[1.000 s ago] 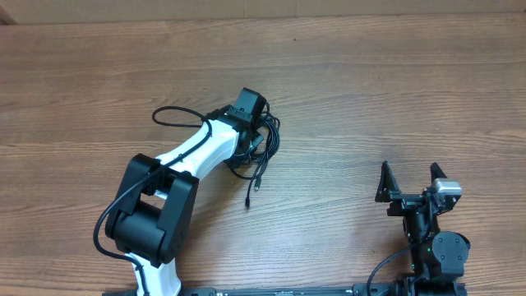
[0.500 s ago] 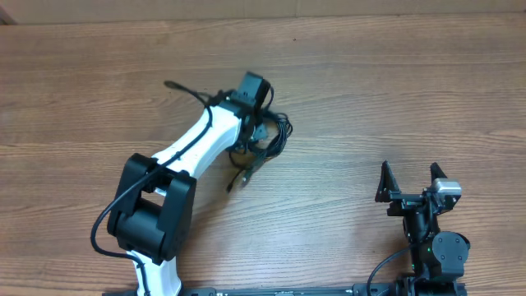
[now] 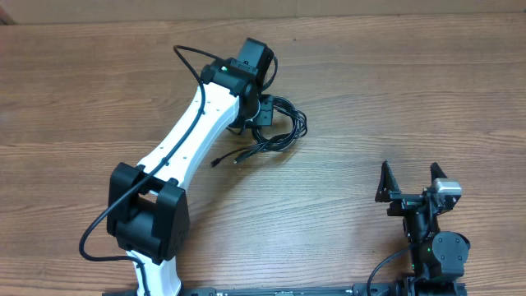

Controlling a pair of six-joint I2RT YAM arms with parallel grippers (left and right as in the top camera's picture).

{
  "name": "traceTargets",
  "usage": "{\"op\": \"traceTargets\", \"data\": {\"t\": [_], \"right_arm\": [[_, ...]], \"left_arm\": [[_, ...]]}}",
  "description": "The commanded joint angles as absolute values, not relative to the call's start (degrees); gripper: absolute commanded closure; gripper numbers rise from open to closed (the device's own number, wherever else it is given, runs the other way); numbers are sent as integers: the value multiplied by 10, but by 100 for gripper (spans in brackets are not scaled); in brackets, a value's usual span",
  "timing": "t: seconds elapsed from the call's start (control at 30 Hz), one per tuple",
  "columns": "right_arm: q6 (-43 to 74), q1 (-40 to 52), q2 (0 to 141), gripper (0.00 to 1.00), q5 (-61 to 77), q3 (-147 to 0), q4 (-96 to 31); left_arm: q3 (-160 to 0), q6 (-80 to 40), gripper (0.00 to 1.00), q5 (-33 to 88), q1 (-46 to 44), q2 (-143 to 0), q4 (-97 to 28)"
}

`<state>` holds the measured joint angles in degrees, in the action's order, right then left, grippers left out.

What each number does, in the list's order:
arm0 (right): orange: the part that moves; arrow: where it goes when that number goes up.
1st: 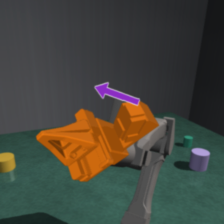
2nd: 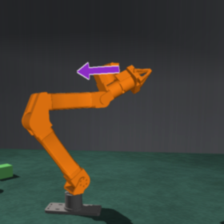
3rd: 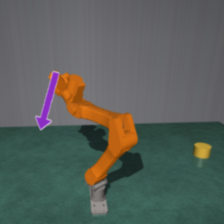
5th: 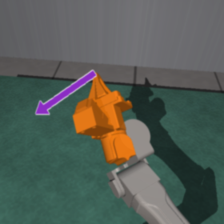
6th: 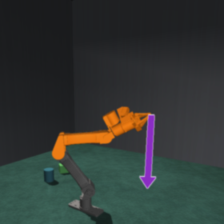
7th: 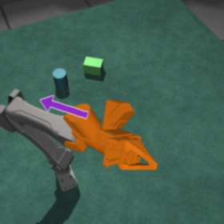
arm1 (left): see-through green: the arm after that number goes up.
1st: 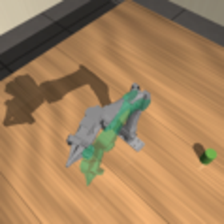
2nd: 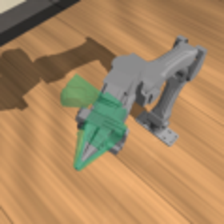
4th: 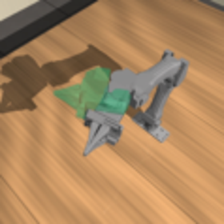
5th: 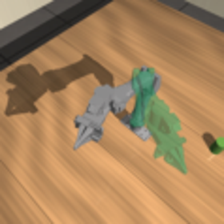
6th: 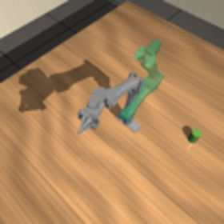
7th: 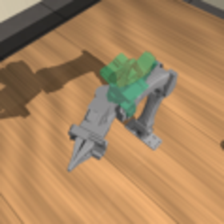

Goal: Untangle cables
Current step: 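Lift the cable coil with the left gripper and pull it up-left, then swing the right gripper toward the hanging cable loops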

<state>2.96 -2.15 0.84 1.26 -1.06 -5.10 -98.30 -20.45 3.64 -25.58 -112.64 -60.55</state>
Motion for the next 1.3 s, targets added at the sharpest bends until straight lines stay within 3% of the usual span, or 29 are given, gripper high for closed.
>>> {"op": "traceTargets", "data": {"t": [0.0,0.13,0.23,0.37,0.53,0.73,1.07,1.17,1.27], "right_arm": [[27,-18,2,0,12,-4,-48],[38,-18,2,0,25,-4,-46],[111,-18,2,0,92,-4,-39],[335,-18,2,0,247,-4,-31],[506,-18,2,0,303,-4,-30],[428,-18,2,0,333,-28,-25],[385,-19,120,0,302,-177,-187],[385,-19,192,0,359,-208,-202],[385,-19,263,0,484,-214,-137]], "left_arm": [[-1004,-166,96,85,-243,-1126,-612],[-1004,-147,96,152,-224,-1126,-613],[-1004,-147,96,198,-206,-1126,-610],[-1004,-147,96,263,-180,-1126,-610],[-1004,-148,96,282,-162,-1126,-611],[-1004,-148,96,281,-161,-1126,-610],[-1004,-148,96,282,-161,-1126,-610],[-1004,-154,96,281,-161,-1126,-611],[-1004,-201,96,281,-161,-1126,-611]]}}
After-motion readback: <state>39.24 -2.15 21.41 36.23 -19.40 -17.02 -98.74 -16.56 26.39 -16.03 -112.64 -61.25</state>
